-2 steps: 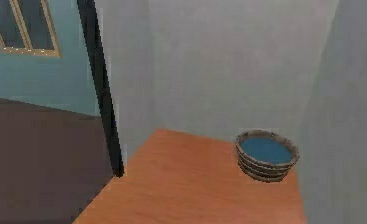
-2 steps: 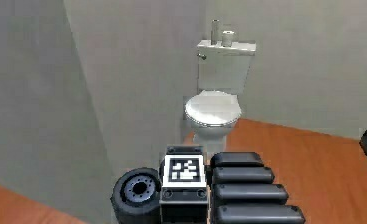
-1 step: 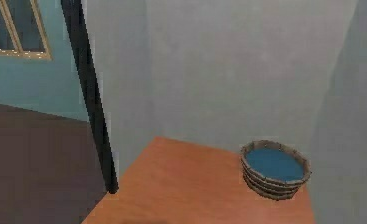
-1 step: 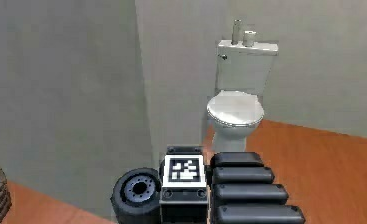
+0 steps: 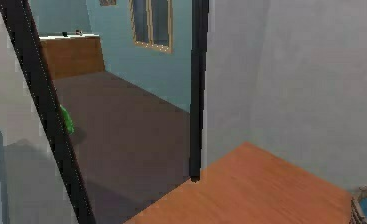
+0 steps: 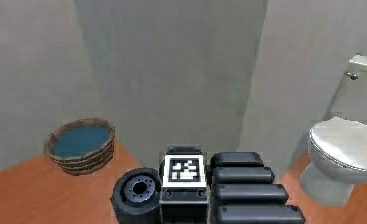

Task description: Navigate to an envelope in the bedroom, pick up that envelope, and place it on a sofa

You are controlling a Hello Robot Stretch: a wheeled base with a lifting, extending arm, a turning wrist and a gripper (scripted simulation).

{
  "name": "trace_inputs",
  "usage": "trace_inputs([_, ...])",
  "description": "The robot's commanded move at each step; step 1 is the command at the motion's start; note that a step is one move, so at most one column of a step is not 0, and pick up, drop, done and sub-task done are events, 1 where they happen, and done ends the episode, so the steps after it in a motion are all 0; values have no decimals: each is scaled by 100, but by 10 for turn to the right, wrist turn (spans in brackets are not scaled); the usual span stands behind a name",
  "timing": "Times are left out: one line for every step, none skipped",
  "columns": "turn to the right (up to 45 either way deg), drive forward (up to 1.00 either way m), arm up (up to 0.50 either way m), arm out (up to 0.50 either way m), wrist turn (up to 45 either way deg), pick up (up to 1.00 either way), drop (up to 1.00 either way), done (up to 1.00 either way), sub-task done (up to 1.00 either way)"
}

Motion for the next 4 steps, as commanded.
trace_inputs([0, 95, 0, 0, 0, 0, 0, 0, 0])
trace_inputs([-330, 0, 0, 0, 0, 0, 0, 0, 0])
trace_inputs([0, 100, 0, 0, 0, 0, 0, 0, 0])
trace_inputs([-30, 0, 0, 0, 0, 0, 0, 0, 0])
